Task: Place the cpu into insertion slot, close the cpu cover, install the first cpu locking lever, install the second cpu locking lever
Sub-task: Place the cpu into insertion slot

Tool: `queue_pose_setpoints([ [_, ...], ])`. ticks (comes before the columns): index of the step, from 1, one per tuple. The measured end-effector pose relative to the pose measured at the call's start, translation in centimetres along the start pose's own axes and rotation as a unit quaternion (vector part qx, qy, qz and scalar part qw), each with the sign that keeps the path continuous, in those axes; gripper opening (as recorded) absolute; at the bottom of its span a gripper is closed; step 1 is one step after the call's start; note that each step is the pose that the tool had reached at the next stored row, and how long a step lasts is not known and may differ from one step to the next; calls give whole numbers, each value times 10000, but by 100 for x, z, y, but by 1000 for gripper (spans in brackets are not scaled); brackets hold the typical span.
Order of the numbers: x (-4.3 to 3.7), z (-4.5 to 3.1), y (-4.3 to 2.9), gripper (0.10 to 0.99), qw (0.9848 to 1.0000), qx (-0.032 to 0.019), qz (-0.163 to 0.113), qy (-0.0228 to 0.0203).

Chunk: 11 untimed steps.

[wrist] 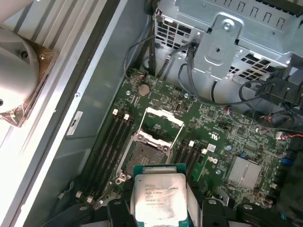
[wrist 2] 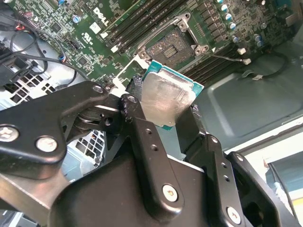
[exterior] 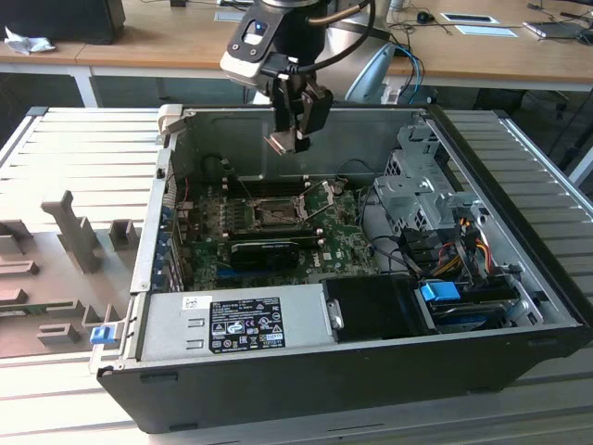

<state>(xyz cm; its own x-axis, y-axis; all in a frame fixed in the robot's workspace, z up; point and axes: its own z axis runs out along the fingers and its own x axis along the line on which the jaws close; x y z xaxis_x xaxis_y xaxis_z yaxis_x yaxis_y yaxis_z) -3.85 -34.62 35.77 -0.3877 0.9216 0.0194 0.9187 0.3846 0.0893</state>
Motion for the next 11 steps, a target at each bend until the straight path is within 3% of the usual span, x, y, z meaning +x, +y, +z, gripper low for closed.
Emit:
queue_pose_setpoints([
  [6, -1, 23, -2, 529, 9991, -8, 427, -39],
  [11, -1, 71, -6, 529, 9984, -11, 560, -50],
])
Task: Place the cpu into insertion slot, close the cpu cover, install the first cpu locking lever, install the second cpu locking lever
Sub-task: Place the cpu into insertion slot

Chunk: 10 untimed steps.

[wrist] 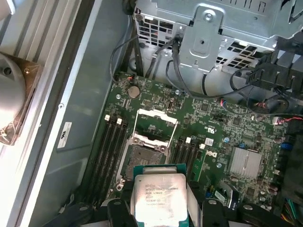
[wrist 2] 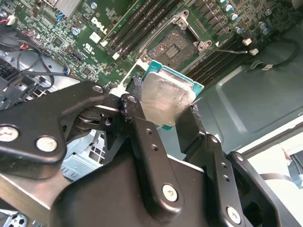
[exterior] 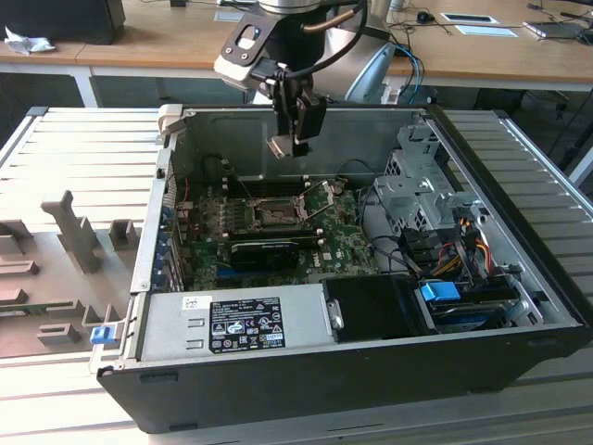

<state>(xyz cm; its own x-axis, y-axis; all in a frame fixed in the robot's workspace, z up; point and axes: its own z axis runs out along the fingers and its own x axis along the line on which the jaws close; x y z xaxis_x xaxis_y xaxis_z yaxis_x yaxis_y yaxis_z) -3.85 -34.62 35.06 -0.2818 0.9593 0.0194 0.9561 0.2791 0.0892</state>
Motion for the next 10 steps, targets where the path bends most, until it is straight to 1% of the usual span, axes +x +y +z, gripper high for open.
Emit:
queue_pose_setpoints([
  [10, -1, 55, -5, 529, 9999, -3, 145, -13],
])
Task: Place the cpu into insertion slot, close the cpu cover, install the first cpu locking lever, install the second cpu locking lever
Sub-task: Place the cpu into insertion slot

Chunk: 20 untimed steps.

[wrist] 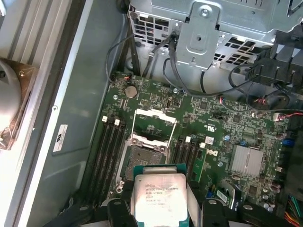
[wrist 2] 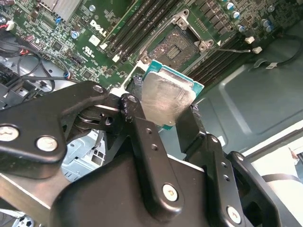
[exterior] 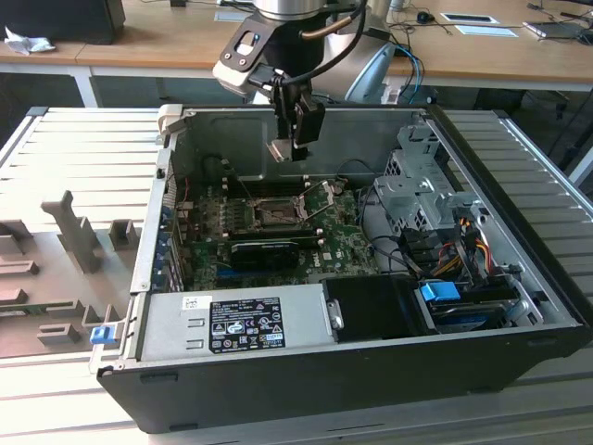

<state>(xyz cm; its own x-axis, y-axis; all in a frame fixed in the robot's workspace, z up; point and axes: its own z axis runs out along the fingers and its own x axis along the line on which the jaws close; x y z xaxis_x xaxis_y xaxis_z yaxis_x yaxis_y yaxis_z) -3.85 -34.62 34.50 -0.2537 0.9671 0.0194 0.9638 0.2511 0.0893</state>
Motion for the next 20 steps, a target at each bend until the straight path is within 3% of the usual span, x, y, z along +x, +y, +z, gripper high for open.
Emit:
queue_pose_setpoints([
  [20, -2, 79, -7, 529, 9995, -6, 322, -29],
])
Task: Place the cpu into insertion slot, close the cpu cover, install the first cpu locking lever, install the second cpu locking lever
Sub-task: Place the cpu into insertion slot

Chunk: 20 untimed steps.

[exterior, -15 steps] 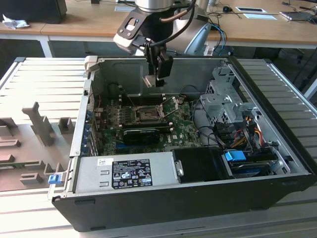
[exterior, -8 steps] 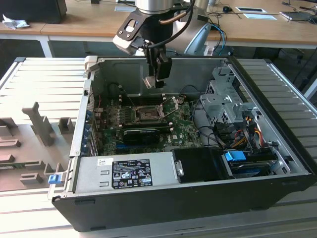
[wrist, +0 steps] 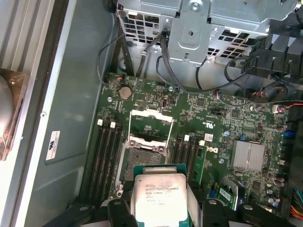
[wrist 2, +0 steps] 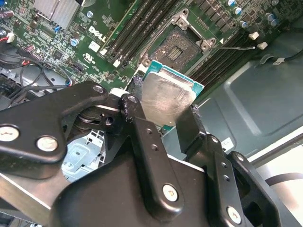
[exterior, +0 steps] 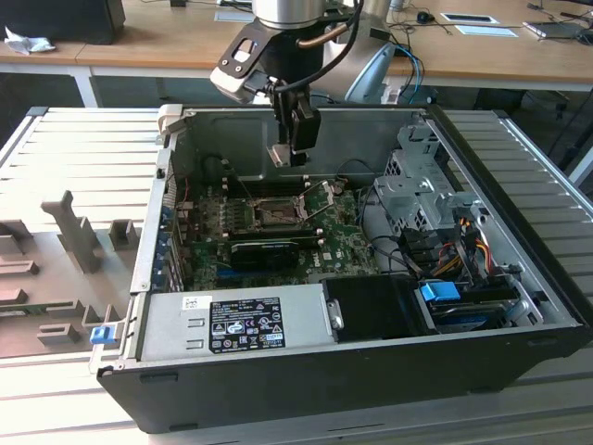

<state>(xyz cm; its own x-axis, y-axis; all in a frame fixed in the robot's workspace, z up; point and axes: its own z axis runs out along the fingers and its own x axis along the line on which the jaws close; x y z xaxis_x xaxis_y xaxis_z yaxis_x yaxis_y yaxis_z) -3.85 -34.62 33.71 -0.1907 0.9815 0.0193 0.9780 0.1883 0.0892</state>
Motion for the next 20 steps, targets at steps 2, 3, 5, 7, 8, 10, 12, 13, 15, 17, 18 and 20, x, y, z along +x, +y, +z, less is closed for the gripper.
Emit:
queue_pose_setpoints([
  [2, 0, 9, -1, 529, 10000, -1, 40, -4],
  [3, 0, 14, -1, 529, 10000, -1, 63, -6],
  [5, -1, 30, -3, 529, 9999, -3, 132, -12],
  [7, -1, 41, -4, 529, 9998, -3, 184, -16],
  [8, -1, 43, -4, 529, 9998, -4, 194, -18],
  [10, -1, 49, -5, 529, 9997, -5, 228, -20],
  [12, -1, 56, -5, 529, 9996, -5, 265, -24],
  [13, -1, 58, -5, 529, 9996, -5, 276, -25],
  [15, -1, 64, -6, 529, 9995, -6, 317, -28],
  [17, -1, 71, -6, 529, 9994, -8, 359, -32],
  [18, -1, 73, -6, 529, 9993, -8, 370, -33],
  [20, -2, 78, -7, 529, 9992, -8, 396, -35],
])
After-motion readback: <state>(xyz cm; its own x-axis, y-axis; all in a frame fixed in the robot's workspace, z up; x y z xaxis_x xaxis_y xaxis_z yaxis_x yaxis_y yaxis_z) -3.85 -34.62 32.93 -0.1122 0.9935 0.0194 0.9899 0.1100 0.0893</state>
